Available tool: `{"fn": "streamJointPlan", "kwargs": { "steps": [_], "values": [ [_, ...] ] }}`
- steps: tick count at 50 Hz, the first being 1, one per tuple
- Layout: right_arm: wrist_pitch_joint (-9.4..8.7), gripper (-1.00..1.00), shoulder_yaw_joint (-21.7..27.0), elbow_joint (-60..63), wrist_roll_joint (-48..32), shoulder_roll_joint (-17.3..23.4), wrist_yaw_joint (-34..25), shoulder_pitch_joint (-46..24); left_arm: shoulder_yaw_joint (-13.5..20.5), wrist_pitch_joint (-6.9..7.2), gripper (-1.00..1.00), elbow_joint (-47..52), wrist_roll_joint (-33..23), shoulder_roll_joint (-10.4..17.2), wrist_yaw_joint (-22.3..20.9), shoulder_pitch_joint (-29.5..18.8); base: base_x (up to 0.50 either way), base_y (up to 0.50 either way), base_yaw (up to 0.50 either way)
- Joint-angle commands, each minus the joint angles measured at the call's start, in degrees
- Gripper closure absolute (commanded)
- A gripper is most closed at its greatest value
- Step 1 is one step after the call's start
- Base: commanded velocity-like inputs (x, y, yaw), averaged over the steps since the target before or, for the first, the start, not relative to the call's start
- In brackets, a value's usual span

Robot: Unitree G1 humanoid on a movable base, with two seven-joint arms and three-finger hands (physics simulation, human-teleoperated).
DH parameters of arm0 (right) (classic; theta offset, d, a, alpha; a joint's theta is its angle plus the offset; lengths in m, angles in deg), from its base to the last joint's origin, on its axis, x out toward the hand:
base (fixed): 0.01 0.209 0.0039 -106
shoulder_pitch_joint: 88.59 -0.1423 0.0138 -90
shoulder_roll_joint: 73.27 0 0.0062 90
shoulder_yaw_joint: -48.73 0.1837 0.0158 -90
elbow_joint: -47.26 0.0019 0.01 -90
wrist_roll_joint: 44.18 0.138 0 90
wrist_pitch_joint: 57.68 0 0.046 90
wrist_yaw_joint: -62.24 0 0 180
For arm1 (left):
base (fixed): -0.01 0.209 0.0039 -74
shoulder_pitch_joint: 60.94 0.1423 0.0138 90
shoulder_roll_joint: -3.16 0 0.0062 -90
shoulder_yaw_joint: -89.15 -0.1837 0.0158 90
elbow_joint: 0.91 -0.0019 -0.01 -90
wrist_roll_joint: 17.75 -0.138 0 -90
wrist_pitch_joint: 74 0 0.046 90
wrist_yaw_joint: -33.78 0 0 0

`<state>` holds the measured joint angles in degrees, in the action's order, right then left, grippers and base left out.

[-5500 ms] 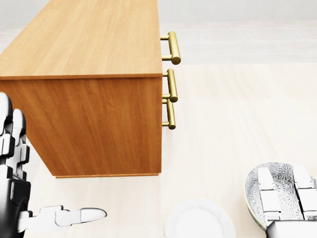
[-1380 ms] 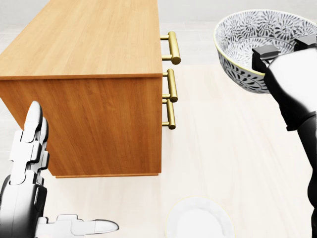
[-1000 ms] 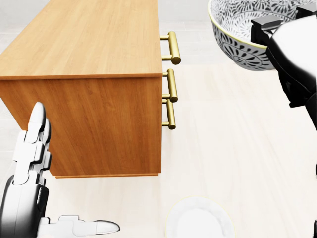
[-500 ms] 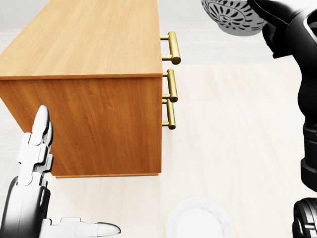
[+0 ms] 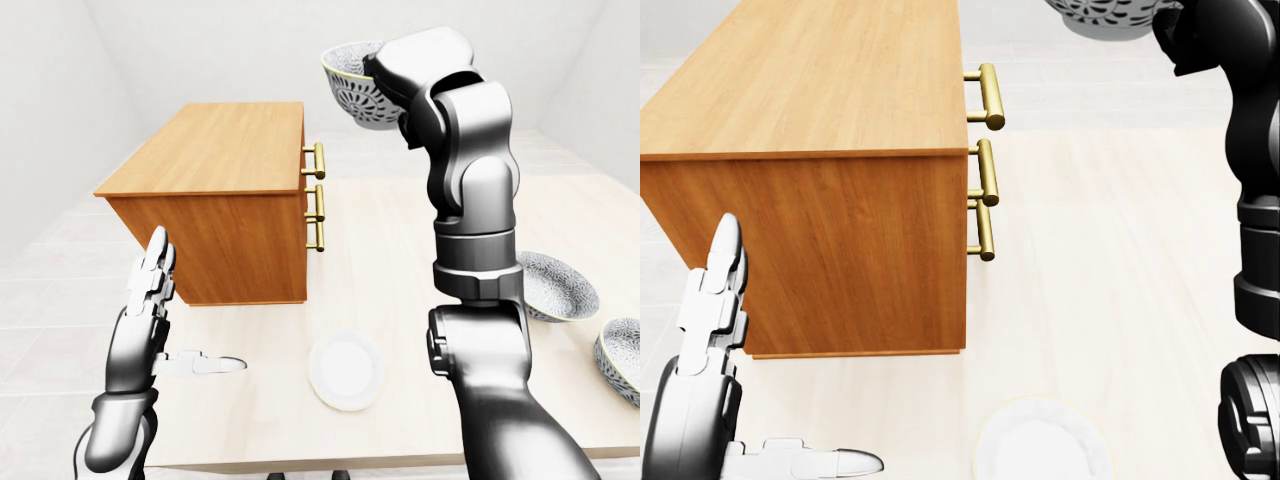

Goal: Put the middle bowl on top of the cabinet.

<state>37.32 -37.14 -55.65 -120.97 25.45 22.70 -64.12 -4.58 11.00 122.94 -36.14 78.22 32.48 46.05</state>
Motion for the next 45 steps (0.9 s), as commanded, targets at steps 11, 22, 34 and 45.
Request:
{"fn": "streamJointPlan", "kwargs": {
  "steps": [11, 22, 34, 45],
  "values": [
    [0.0, 1.0, -1.5, -8.41, 2.49, -1.59, 5.35, -9.88, -0.27, 0.0, -1.0, 0.03, -0.62, 0.12, -0.09, 0.21, 0.0, 0.0, 0.0],
    [0.0, 1.0, -2.65, -12.36, 2.44, -3.42, 7.5, -14.79, -0.39, 0.0, -1.0, -0.25, -0.37, 0.28, -0.3, 0.27, 0.0, 0.0, 0.0],
    [0.0, 1.0, -3.89, -14.19, 3.41, -6.93, 7.95, -19.29, -0.58, 0.0, -1.0, 0.04, -0.54, 0.23, -0.52, 0.27, 0.0, 0.0, 0.0],
    [0.0, 1.0, -3.72, -16.56, 4.92, -10.56, 10.02, -21.73, -1.18, 0.0, -1.0, -0.91, -0.92, 0.69, -0.8, 0.69, 0.0, 0.0, 0.0]
  ]
}}
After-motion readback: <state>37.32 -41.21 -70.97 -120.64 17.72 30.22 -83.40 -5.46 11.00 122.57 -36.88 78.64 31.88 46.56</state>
